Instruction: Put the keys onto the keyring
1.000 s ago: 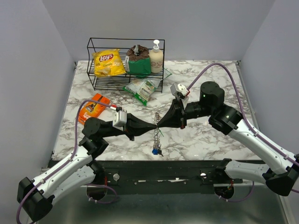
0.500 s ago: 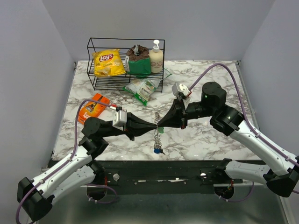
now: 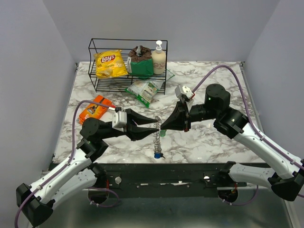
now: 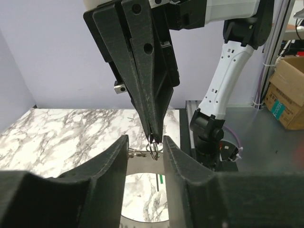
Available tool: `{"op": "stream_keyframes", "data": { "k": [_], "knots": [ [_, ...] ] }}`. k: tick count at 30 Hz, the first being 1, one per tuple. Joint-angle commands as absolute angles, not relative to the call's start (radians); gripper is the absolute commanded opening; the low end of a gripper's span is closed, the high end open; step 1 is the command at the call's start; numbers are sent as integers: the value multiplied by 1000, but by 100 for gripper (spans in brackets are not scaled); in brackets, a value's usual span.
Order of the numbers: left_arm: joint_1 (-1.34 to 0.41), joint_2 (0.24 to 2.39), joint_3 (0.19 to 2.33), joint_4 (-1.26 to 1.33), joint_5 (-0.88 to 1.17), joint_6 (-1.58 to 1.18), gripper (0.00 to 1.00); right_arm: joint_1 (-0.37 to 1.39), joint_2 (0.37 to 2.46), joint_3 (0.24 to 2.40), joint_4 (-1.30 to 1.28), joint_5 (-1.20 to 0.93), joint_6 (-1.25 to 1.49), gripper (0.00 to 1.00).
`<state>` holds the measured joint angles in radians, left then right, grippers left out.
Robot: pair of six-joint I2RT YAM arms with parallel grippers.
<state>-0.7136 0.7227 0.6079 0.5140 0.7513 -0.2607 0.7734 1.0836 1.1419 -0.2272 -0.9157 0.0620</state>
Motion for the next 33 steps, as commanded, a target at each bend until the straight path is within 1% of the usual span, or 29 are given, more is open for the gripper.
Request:
{"op": "stream_keyframes", "data": {
  "k": [1,3,4,6,7,10,12,14,19,26,33],
  "knots": [
    [-715,712,663,422,735,-204,51,779,1062,1134,-222,-907,37,1],
    [-713,715,686,390,736,-184,53,779,1063,1134,-235,-900,28,1],
    [-713,718,696,350,744,-172,57,779,1063,1134,-239,-899,25,1],
    [-715,721,739,292,755,-126,60,779,1066,1135,-256,-896,11,1],
    [-715,732,759,214,762,-108,62,779,1068,1137,-264,-894,9,1],
    [-715,762,854,73,772,-19,63,779,1072,1141,-298,-887,-29,1],
    [-713,782,906,-75,769,42,63,779,1072,1143,-324,-881,-47,1],
    [-713,821,988,-208,761,63,62,779,1071,1146,-353,-874,-70,1],
    [-713,909,1120,-415,755,89,62,779,1066,1166,-436,-845,-133,1],
    [-713,965,1178,-520,761,110,64,778,1109,1224,-613,-816,-233,1],
    [-713,1015,1200,-569,788,121,65,778,1144,1252,-660,-811,-261,1]
  ]
}}
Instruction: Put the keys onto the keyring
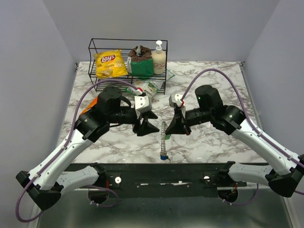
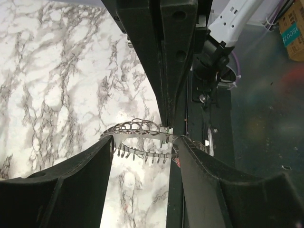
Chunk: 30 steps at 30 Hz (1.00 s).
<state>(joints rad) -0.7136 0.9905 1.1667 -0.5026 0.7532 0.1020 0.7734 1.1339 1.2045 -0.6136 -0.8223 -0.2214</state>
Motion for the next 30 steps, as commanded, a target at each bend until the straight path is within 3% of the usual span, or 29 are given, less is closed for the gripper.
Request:
{"op": "stream_keyframes", "data": {
  "k": [1,13,30],
  "knots": [
    [-715,1031,1206,-577,793,124,65,779,1147,1252,-660,-811,-261,1],
    [-724,1081,1164,-523,860,95,52,778,1143,1247,-638,-801,-250,1],
    [-742,1114,1134,-497,894,87,48,779,1137,1244,-620,-795,-239,1]
  ]
}}
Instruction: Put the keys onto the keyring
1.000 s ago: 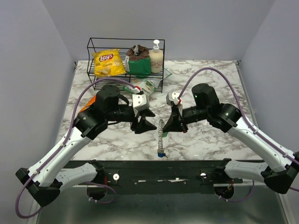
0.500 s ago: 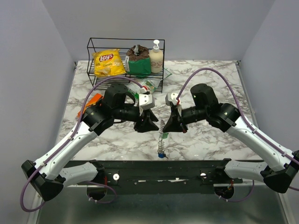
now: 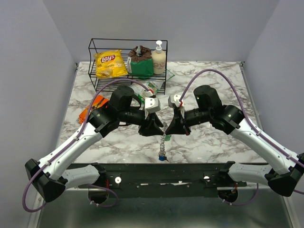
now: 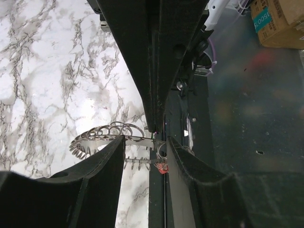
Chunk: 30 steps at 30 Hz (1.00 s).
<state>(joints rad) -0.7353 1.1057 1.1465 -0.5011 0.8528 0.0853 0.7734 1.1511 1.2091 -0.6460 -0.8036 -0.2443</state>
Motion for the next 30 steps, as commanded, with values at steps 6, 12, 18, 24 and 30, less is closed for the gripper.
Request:
{"op": "stream_keyframes", "data": {
  "k": [6,12,18,24,30],
  "knots": [
    [-747,1131,1137,-517,899,98,46,779,1137,1238,-614,-798,-235,1],
    [-747,1141,1141,-532,907,112,40,779,1135,1238,-607,-796,-230,1],
    [-749,1152,1146,-540,914,115,23,779,1135,1236,-606,-799,-225,1],
    [-749,1157,1146,-534,925,112,0,778,1132,1232,-597,-799,-221,1],
    [-750,1131,1114,-463,910,75,0,779,1132,1230,-594,-796,-216,1]
  ]
}}
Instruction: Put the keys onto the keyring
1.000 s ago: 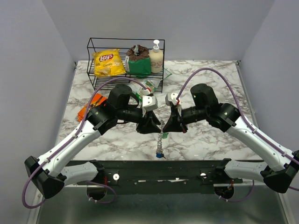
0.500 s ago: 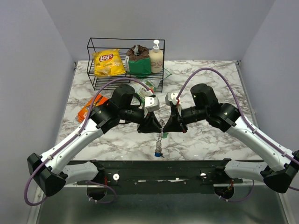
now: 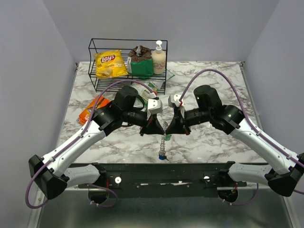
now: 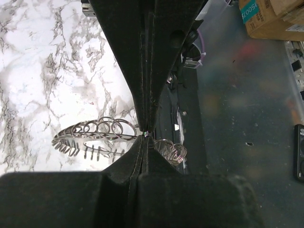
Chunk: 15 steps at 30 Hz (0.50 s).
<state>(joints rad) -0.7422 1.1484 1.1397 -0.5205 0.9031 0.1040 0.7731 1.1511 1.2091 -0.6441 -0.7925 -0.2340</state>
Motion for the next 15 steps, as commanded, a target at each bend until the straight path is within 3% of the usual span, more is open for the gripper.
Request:
{"op": "stream_keyframes", "data": {
  "k": [1,8,9,10,12,13,15],
  "knots": [
    [-749,1121,1095,-444,905,65,0,779,1134,1230,-592,-795,-215,1],
    [-749,1022,971,-183,874,-26,0,778,1140,1233,-592,-790,-202,5],
    [-749,1011,957,-154,873,-37,0,779,1140,1235,-592,-790,-202,9],
    [-749,1003,928,-126,868,-49,0,779,1140,1236,-592,-790,-204,19],
    [-749,980,905,-60,858,-77,0,779,1135,1239,-591,-787,-204,27],
    [-749,974,884,-37,854,-87,0,779,1134,1241,-591,-782,-204,37],
    [-749,960,862,24,847,-116,0,779,1128,1244,-588,-778,-203,45]
  ]
}}
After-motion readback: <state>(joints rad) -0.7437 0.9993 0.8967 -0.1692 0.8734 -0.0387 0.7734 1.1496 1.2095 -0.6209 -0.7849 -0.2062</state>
